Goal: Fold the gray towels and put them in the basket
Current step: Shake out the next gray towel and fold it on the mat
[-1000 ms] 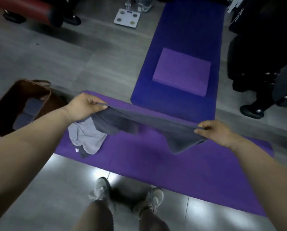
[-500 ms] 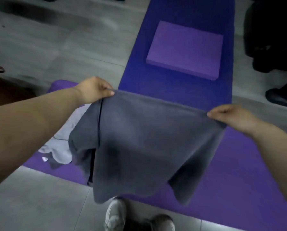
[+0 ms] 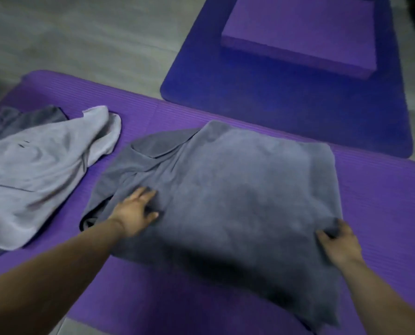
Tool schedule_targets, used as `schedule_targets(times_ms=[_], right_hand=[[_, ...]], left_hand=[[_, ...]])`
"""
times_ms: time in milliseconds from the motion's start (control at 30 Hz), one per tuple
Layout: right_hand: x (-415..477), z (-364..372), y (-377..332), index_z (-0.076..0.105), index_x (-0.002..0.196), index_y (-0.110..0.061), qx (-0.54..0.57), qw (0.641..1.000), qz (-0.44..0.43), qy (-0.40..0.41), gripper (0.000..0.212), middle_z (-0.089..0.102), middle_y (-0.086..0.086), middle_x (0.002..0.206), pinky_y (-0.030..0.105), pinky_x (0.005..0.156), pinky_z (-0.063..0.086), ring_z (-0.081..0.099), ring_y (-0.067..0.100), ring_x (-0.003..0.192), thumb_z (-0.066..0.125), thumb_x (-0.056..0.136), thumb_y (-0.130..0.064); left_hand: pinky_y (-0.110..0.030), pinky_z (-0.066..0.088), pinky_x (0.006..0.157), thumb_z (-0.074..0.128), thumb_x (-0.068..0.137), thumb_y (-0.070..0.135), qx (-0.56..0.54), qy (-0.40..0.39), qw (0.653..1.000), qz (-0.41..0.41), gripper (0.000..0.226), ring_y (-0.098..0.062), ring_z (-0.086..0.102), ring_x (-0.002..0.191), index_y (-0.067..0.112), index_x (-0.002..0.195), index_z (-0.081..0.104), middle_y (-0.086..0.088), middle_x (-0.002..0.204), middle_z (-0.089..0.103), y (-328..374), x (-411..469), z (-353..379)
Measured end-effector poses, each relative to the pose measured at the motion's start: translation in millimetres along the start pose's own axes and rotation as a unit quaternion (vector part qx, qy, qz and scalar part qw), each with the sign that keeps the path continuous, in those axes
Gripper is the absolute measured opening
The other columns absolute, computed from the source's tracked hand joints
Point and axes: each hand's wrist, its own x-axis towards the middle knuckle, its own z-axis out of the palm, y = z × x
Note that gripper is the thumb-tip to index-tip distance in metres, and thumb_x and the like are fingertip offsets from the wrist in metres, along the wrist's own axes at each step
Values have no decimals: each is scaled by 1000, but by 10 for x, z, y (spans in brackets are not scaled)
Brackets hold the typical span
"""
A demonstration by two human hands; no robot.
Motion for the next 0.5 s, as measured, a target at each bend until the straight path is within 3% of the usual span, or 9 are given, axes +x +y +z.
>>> schedule_targets(times_ms=[67, 167, 267, 333, 400, 433, 467, 500], right_hand=[[-78, 104, 140, 43, 129, 5, 75, 996, 34, 16, 58, 51, 31, 127, 48, 103, 38, 49, 41, 119, 67, 76, -3], [-173, 109, 76, 43, 122, 9, 151, 984, 60, 72, 44, 56, 33, 116, 44, 90, 41, 54, 44, 108, 57, 81, 3], [-271, 105, -183, 48, 118, 7, 163, 977, -18, 132, 33, 57, 30, 114, 39, 87, 39, 54, 41, 106, 50, 85, 4], [-410, 214, -343, 54, 118, 4, 118, 980, -149, 52, 35, 58, 23, 118, 31, 92, 38, 55, 31, 110, 53, 83, 6], [-579, 382, -401, 60, 116, -3, 36, 956, -252, -147, 34, 58, 10, 121, 11, 91, 34, 53, 11, 109, 59, 82, 1], [-653, 434, -419, 63, 112, -5, 27, 942, -260, -212, 29, 59, 5, 119, 2, 87, 34, 53, -1, 103, 60, 83, -2], [-689, 445, -433, 66, 107, -4, 53, 942, -259, -205, 24, 63, 6, 115, -3, 83, 35, 54, -12, 93, 60, 84, -2], [-671, 425, -422, 66, 104, -2, 103, 952, -249, -145, 21, 66, 9, 110, -5, 80, 36, 55, -17, 82, 58, 85, -1]], left_hand=[[-33, 16, 114, 49, 89, 41, 45, -38, 998, 4, 75, -17, 11, 144, 25, 146, 3, 0, 156, -1, 50, -103, 107], [-34, 12, 115, 45, 89, 49, 122, -82, 989, 28, 80, -15, 5, 144, 29, 145, -8, 3, 155, -13, 142, -202, 177], [-36, 11, 115, 43, 88, 52, 161, -106, 980, 39, 82, -15, -2, 144, 29, 144, -12, 4, 154, -17, 199, -211, 294], [-38, 13, 115, 41, 88, 53, 202, -107, 973, 34, 80, -14, -5, 144, 30, 144, -12, 4, 154, -18, 180, -175, 311], [-40, 15, 114, 39, 89, 54, 228, -107, 968, 9, 78, -14, -5, 144, 32, 144, -11, 4, 154, -17, 120, -168, 269], [-41, 16, 114, 38, 89, 55, 226, -106, 968, -13, 77, -15, -5, 144, 33, 144, -10, 5, 155, -16, 74, -176, 238], [-41, 17, 113, 38, 88, 56, 222, -104, 969, -33, 77, -16, -4, 144, 33, 144, -9, 5, 155, -15, 18, -186, 215], [-41, 18, 113, 39, 88, 56, 225, -100, 968, -48, 78, -17, -2, 144, 32, 145, -9, 4, 155, -14, -31, -198, 202]])
